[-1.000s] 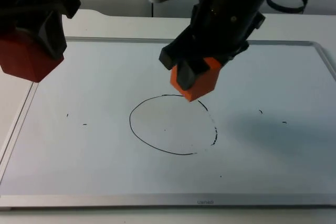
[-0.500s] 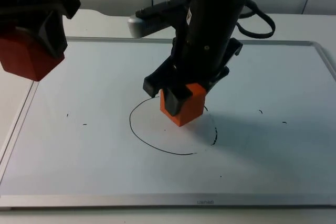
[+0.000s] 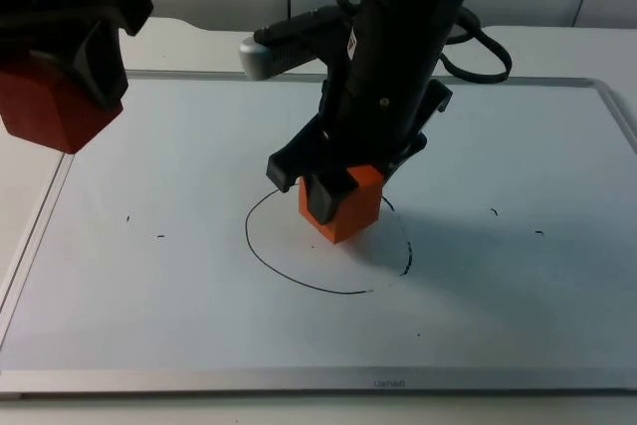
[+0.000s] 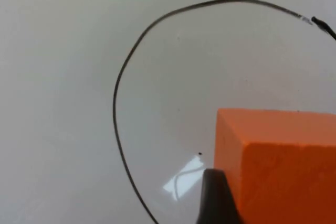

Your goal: Pick up one cube with the left hand and another cube with the right hand. First place the cube in the right hand at the target position, then stack the cube in the left hand on top.

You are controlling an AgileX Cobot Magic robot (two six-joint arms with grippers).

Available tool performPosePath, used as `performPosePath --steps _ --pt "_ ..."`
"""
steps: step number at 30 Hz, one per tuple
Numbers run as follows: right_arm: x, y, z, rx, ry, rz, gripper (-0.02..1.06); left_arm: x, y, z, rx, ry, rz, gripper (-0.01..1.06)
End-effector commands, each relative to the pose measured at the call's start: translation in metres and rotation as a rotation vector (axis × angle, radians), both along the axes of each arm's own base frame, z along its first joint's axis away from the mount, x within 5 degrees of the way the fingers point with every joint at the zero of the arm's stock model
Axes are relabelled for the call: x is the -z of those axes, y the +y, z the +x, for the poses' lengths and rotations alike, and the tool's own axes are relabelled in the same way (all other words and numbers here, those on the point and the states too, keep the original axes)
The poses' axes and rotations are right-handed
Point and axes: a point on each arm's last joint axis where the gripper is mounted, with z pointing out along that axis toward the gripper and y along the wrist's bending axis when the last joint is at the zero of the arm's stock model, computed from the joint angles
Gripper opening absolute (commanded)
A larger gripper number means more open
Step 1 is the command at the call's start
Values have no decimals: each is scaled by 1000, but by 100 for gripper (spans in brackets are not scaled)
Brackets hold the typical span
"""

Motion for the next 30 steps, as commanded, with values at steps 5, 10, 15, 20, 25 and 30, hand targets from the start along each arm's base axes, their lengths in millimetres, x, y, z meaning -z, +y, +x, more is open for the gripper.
performPosePath --steps 5,10,15,20,25,30 --pt "14 4 0 2 20 -5 0 -5 -2 -1 3 -24 -18 0" --pt "15 4 1 2 16 -2 0 -5 -2 -1 3 -24 -18 0" --pt "14 5 0 7 21 5 5 -5 -2 -1 3 -24 -18 0" --pt "13 6 -2 18 48 28 44 -5 -2 -1 3 -24 -18 0" --pt "5 8 -3 14 43 61 83 -5 -2 -1 3 -24 -18 0" --pt "-12 7 -3 7 4 75 86 -5 -2 -1 3 -24 -18 0"
